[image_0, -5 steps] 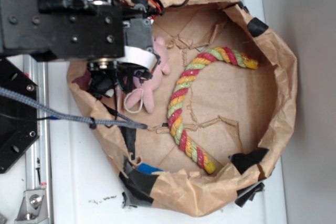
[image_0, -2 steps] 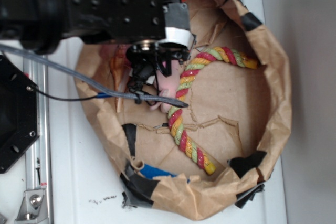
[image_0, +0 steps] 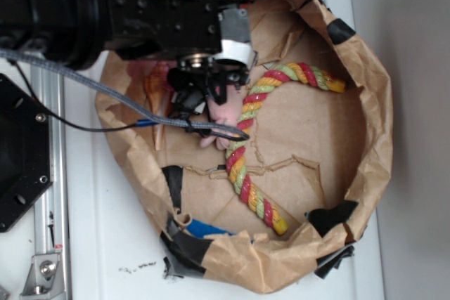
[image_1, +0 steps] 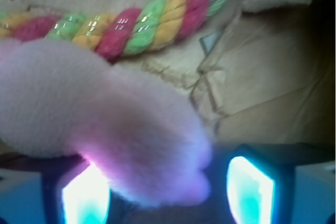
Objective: Grab the pink bunny.
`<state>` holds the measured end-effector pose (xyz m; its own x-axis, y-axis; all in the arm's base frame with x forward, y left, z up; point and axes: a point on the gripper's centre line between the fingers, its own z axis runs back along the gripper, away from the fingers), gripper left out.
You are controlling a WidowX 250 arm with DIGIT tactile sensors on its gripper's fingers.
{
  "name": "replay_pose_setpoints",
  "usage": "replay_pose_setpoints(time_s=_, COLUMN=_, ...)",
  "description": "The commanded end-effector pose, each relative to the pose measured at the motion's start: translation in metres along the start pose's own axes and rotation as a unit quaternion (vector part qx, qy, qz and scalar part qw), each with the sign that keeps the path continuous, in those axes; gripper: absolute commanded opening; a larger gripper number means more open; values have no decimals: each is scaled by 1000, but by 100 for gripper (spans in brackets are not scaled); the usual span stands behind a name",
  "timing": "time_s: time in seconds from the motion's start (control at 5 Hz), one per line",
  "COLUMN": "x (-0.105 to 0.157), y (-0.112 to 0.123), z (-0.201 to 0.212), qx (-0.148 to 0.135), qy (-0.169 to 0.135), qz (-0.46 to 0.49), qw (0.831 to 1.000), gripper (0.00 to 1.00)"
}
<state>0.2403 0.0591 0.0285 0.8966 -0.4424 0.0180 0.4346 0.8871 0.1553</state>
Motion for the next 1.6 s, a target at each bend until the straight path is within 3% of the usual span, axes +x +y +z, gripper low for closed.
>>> replay_pose_setpoints(time_s=0.0, x=-3, y=-1, z=9, qx=16, qy=-13, qz=15, qw=1000, gripper=0)
replay_pose_setpoints(time_s=0.4, x=4, y=-4, z=28, qx=27, qy=-23, qz=19, qw=999, gripper=0)
replay_pose_setpoints(time_s=0.6, x=19, y=-9, z=66, qx=80, qy=7, qz=27, qw=996, gripper=0)
replay_pose_setpoints(time_s=0.8, x=41, y=-11, z=111, qx=137, qy=-39, qz=72, qw=987, gripper=0)
replay_pose_setpoints(time_s=1.0, x=50, y=-4, z=110, qx=16, qy=-20, qz=106, qw=994, gripper=0)
replay_pose_setpoints(time_s=1.2, x=43, y=-12, z=97, qx=-49, qy=-22, qz=169, qw=984, gripper=0)
replay_pose_setpoints(time_s=1.4, x=37, y=-10, z=97, qx=-21, qy=-2, qz=127, qw=992, gripper=100)
